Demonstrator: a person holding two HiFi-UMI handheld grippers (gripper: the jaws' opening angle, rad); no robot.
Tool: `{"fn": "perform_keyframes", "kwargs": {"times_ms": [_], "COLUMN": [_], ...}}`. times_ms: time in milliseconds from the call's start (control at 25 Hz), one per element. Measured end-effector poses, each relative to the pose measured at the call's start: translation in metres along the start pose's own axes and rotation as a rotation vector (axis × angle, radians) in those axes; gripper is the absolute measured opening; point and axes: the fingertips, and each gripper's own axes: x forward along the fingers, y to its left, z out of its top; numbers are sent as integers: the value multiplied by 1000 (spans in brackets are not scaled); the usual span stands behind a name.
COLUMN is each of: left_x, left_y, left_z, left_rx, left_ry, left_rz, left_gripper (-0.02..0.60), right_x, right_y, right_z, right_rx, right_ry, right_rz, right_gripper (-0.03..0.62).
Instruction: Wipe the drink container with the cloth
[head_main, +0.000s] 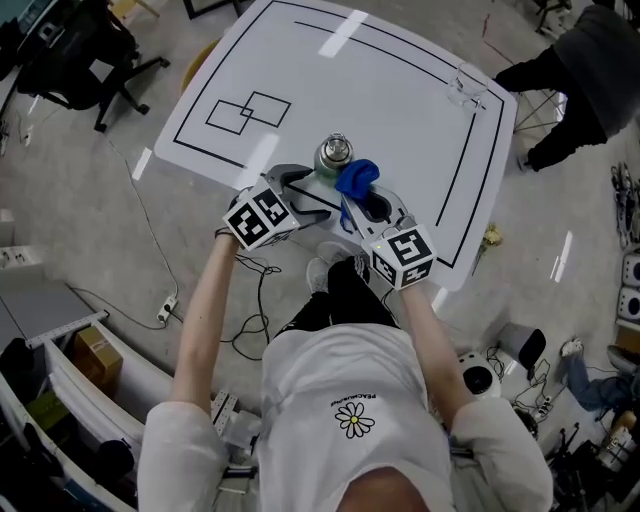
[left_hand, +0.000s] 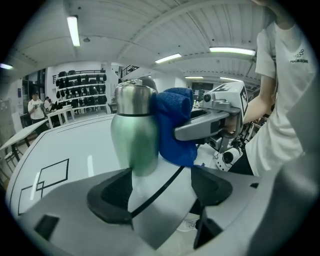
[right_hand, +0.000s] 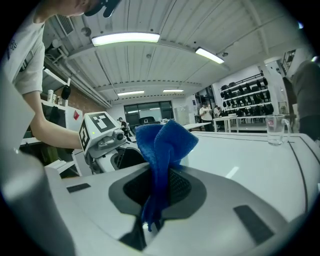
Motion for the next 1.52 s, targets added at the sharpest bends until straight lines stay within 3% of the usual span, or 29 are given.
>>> {"fn": "perform_keyframes", "kwargs": {"times_ms": [320,560,720,1160,1520], "left_x": [0,-14,-11,7,-2], "left_y": [-10,17,38,44,18], "left_z": [-2,7,19,26,10], "left_rx": [17,31,0,-61,-35], "left_ry": [0,-10,-47,-85,-14], "left_rz": [-16,53,77,67,74], "left_gripper": [360,360,360,360,360], "right_x": [4,-25,-15,-11,-9], "right_y": [23,-12,-26,-12,-10], "right_z": [2,61,80,77,75], "right_rx": [-28,5,9,79,84], "right_ry": [8,-113,-137,-133,-131], "right_rz": [76,12,10,63,42], "right_gripper": [43,43,43,43,43]}}
